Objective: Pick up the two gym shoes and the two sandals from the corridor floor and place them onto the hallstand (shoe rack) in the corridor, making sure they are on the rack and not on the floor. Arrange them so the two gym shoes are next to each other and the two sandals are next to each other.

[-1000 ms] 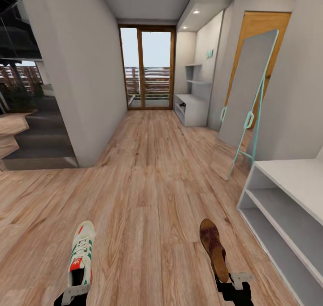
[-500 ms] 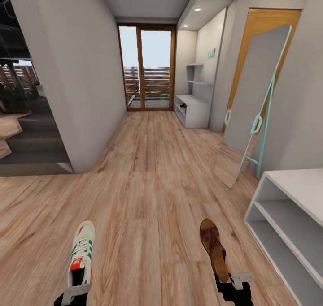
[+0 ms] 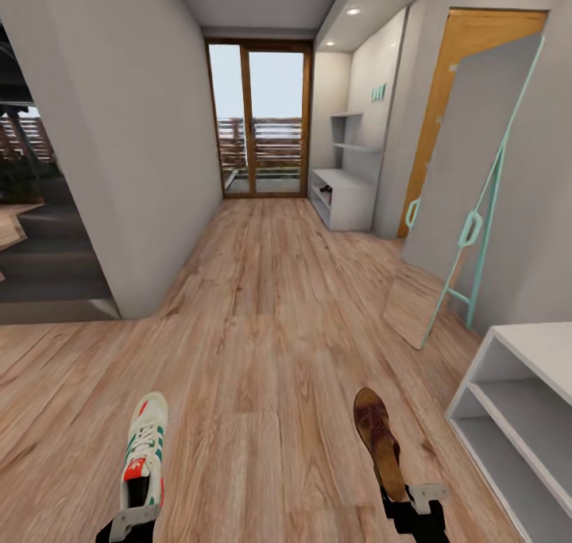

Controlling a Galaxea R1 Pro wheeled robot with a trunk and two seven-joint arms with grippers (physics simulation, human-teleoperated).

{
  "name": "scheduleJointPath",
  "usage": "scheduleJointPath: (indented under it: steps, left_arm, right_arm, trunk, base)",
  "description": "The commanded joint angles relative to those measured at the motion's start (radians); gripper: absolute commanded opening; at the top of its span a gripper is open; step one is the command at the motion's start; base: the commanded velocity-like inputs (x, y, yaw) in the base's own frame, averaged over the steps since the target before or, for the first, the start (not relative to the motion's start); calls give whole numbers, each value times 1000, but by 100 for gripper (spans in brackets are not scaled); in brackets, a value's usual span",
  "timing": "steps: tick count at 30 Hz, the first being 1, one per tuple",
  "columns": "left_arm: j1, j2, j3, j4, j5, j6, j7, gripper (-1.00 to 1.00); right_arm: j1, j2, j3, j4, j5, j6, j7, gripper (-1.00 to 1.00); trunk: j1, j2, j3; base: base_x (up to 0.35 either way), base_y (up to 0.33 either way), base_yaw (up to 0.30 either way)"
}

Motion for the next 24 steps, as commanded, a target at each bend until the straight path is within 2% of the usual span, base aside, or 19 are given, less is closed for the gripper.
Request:
scheduleJointPath:
  steps: [1,24]
  left_arm:
    - [-1,-1,9,0,-7,-4,-7,-100]
    - [-1,-1,9,0,-7,-4,-6,-100]
  right_arm:
    - [-1,0,-10,1,6,-2,6,-100]
    - [-1,0,-10,1,7,-2,6,-100]
  trunk:
    - [0,0,-1]
    - [0,0,-1]
  base:
    - [337,0,0]
    - [337,0,0]
